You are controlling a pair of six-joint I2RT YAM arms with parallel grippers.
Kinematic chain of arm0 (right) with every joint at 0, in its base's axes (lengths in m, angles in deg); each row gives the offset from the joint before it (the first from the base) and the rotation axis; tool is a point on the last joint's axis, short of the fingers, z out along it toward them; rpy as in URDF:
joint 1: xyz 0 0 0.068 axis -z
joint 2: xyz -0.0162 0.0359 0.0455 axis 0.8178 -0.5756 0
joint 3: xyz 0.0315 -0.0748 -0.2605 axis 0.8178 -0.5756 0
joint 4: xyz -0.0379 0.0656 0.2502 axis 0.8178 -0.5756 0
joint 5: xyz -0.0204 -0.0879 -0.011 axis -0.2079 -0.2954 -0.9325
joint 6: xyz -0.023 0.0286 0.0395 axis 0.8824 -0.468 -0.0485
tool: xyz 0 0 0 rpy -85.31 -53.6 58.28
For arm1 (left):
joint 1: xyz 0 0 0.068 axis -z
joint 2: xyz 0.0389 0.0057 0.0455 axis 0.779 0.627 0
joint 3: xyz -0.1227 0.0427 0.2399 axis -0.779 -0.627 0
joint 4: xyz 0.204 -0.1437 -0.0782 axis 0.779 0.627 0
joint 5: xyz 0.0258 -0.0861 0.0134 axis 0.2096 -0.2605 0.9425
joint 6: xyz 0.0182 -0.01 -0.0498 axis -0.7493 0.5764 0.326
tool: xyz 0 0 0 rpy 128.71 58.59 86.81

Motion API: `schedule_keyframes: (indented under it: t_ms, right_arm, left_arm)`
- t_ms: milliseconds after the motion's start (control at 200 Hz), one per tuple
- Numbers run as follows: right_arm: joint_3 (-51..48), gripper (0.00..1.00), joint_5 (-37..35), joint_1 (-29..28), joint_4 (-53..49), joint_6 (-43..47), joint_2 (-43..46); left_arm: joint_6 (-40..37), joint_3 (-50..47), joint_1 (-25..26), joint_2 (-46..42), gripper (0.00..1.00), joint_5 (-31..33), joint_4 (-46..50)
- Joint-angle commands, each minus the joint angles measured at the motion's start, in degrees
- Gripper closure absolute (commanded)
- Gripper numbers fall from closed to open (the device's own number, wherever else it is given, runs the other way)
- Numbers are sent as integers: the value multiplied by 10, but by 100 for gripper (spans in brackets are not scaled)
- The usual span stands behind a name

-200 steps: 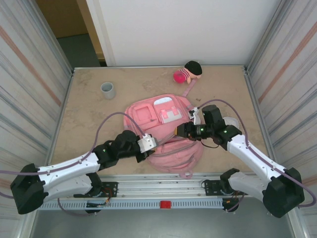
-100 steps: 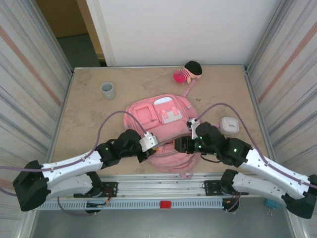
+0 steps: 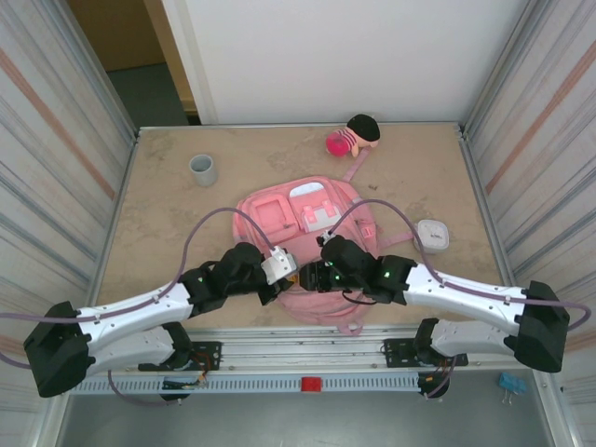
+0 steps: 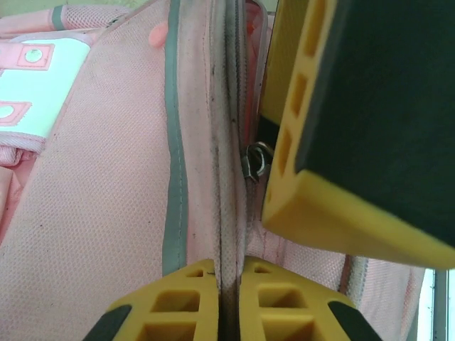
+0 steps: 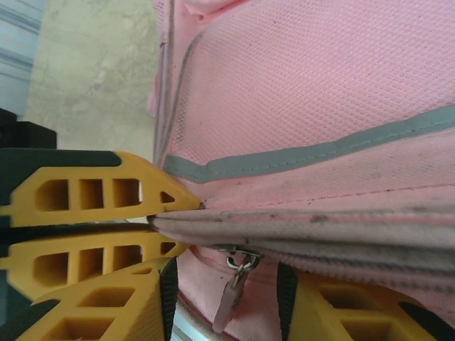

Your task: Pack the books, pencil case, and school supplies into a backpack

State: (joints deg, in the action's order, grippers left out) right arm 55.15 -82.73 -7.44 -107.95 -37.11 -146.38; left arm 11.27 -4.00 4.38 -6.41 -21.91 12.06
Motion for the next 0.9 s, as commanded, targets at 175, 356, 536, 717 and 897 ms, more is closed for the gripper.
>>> schedule_keyframes:
  t_ms: [175, 356, 536, 717, 897]
  right_arm:
    - [11, 88, -54, -4, -69, -22, 2]
    - [10, 96, -75, 33, -156, -3, 62]
    - [-13, 96, -55, 123, -208, 38, 161]
    - [-35, 99, 47, 216, -206, 89, 202]
    - [-47, 100, 157, 215, -130, 111, 182]
  left_arm:
    - [14, 12, -3, -24, 98, -8, -39]
    - [5, 10, -14, -38, 98, 34, 6]
    - [0, 8, -44, -65, 97, 48, 67]
    - [-2, -5, -51, -101, 95, 62, 86]
    - [-13, -2, -52, -115, 74, 23, 90]
